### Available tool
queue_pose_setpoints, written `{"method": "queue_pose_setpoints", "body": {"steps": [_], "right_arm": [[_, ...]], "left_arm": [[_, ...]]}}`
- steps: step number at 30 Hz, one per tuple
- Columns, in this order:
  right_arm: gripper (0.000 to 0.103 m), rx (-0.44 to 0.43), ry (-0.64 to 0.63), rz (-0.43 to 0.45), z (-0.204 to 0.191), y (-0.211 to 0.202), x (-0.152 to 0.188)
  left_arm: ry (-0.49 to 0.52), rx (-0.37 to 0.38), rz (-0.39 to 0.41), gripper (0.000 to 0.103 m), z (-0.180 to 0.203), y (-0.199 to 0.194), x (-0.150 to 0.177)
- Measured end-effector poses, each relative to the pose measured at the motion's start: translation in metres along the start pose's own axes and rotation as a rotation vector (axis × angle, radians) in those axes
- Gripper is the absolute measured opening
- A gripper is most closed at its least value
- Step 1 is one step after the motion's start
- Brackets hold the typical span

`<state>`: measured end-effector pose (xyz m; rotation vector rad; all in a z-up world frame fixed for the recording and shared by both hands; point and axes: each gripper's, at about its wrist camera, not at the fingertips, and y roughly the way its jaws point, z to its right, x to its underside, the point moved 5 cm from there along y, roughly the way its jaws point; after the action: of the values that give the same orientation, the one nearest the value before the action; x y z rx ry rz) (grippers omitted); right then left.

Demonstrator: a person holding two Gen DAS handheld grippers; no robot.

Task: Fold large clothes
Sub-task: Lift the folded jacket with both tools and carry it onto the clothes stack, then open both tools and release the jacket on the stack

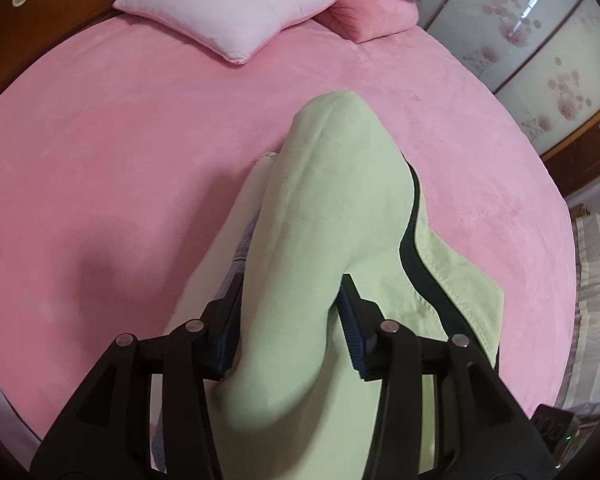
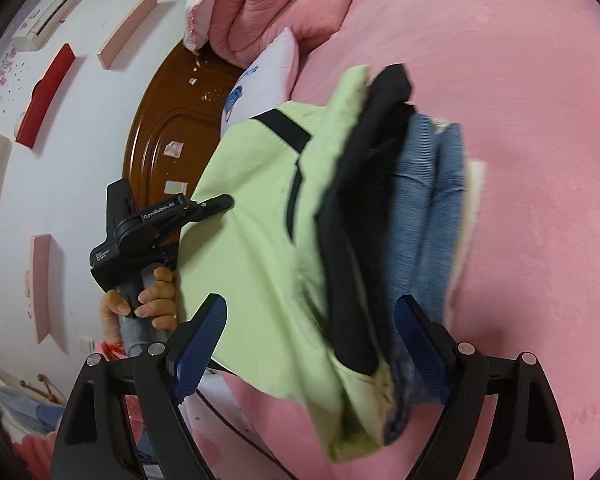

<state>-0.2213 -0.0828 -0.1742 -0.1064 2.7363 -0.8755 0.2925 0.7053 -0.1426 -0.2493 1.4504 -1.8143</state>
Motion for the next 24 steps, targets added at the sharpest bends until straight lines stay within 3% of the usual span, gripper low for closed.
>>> {"method": "queue_pose_setpoints", "body": {"steps": [3, 4, 5, 6, 7, 8, 9, 10, 12, 14, 18, 20, 22, 24], "right_arm": [[0.087, 0.029, 0.022, -0.056, 0.001, 0.027, -0.024], [0.082, 0.051, 0.017, -0.084, 0.016, 0.041, -0.054], [0.071, 0.073, 0.002, -0.114, 0.024, 0.037, -0.055], [0.035, 0.102, -0.033, -0.156, 0.025, 0.051, -0.053], [0.025, 0.144, -0.083, -0.195, 0.024, 0.067, -0.049], [0.023, 0.179, -0.116, -0.205, 0.021, 0.077, -0.048], [0.019, 0.169, -0.140, -0.212, 0.013, 0.089, -0.051], [0.018, 0.104, -0.132, -0.227, 0.005, 0.090, -0.048], [0.018, -0.049, -0.060, -0.243, -0.014, 0.091, -0.042], [0.018, -0.060, -0.075, -0.247, -0.021, 0.081, -0.033], [0.018, 0.100, -0.216, -0.295, -0.001, 0.069, -0.007], [0.025, 0.186, -0.188, -0.264, 0.022, 0.054, -0.005], [0.042, 0.204, -0.112, -0.196, 0.041, 0.031, -0.008], [0.053, 0.225, -0.069, -0.099, 0.061, -0.003, -0.004]], "left_arm": [[0.014, -0.031, 0.018, 0.041, -0.001, -0.015, 0.021], [0.035, -0.055, 0.016, 0.042, -0.002, -0.016, 0.022], [0.051, -0.075, 0.007, 0.043, 0.004, -0.010, 0.023], [0.065, -0.084, -0.003, 0.043, 0.004, -0.011, 0.026], [0.077, -0.090, -0.017, 0.043, 0.004, -0.010, 0.030], [0.082, -0.093, -0.019, 0.043, 0.004, -0.010, 0.030], [0.097, -0.096, -0.016, 0.042, 0.005, -0.012, 0.033], [0.123, -0.103, 0.007, 0.037, 0.007, -0.017, 0.033], [0.182, -0.138, 0.048, 0.031, 0.015, -0.019, 0.030], [0.208, -0.169, 0.056, 0.031, 0.020, -0.021, 0.027], [0.151, -0.200, 0.045, 0.032, 0.022, -0.022, 0.031], [0.091, -0.232, 0.081, 0.037, 0.019, -0.031, 0.041], [0.040, -0.283, 0.125, 0.051, 0.017, -0.042, 0.060], [0.008, -0.282, 0.139, 0.057, 0.015, -0.047, 0.082]]}}
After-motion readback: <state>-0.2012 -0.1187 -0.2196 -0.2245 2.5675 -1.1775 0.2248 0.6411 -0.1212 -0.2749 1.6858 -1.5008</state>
